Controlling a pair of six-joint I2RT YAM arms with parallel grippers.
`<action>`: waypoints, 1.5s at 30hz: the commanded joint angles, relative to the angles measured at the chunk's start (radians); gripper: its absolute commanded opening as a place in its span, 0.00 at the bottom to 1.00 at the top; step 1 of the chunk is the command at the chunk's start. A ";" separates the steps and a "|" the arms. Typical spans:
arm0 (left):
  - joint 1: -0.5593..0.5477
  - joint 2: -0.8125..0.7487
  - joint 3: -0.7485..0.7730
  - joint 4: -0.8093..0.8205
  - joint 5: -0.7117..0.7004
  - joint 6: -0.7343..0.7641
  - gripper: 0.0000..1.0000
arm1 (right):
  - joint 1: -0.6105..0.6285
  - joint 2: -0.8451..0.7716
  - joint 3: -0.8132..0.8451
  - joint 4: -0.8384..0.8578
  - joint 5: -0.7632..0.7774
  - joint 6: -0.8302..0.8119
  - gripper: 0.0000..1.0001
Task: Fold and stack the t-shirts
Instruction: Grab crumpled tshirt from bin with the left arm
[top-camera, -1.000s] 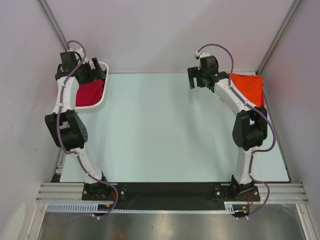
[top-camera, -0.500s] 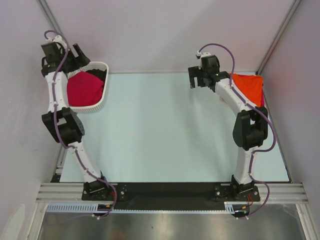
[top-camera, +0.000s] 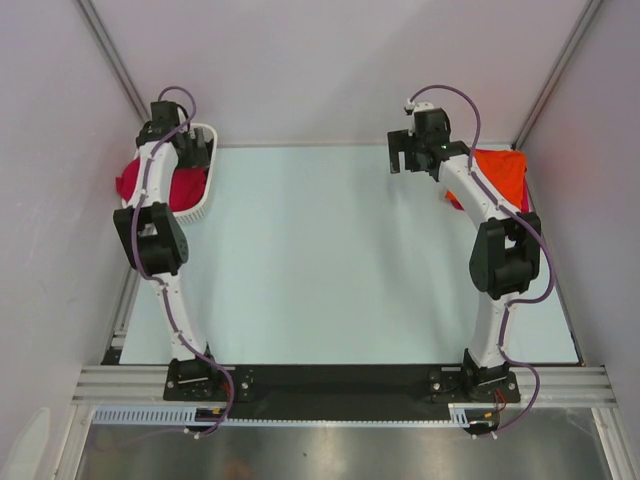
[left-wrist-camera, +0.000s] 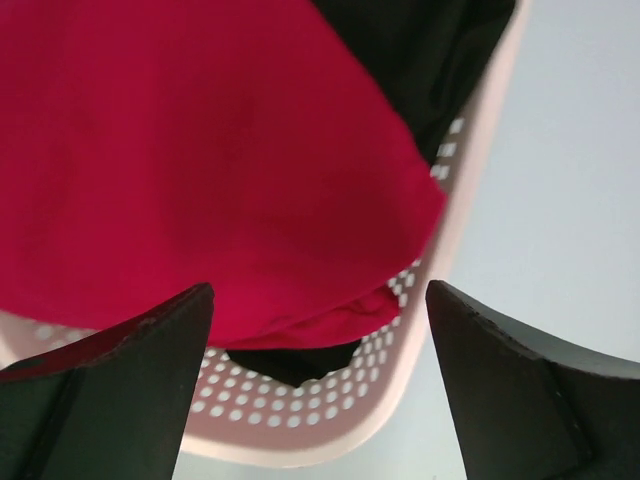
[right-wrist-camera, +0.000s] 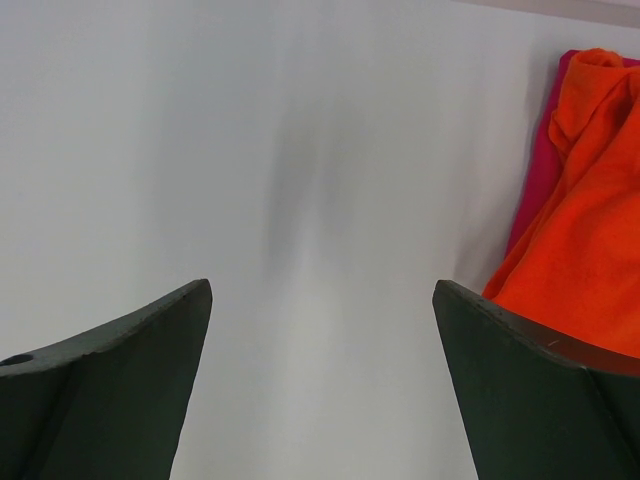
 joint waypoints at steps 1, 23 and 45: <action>0.012 -0.017 -0.012 -0.056 -0.158 0.035 0.92 | -0.007 -0.020 0.015 0.008 -0.026 0.013 1.00; -0.057 0.175 0.037 -0.090 -0.162 0.048 0.87 | -0.029 -0.034 0.006 0.010 -0.070 0.013 1.00; -0.031 -0.447 -0.173 0.120 -0.095 -0.095 0.00 | -0.012 -0.060 -0.031 0.011 -0.075 0.013 1.00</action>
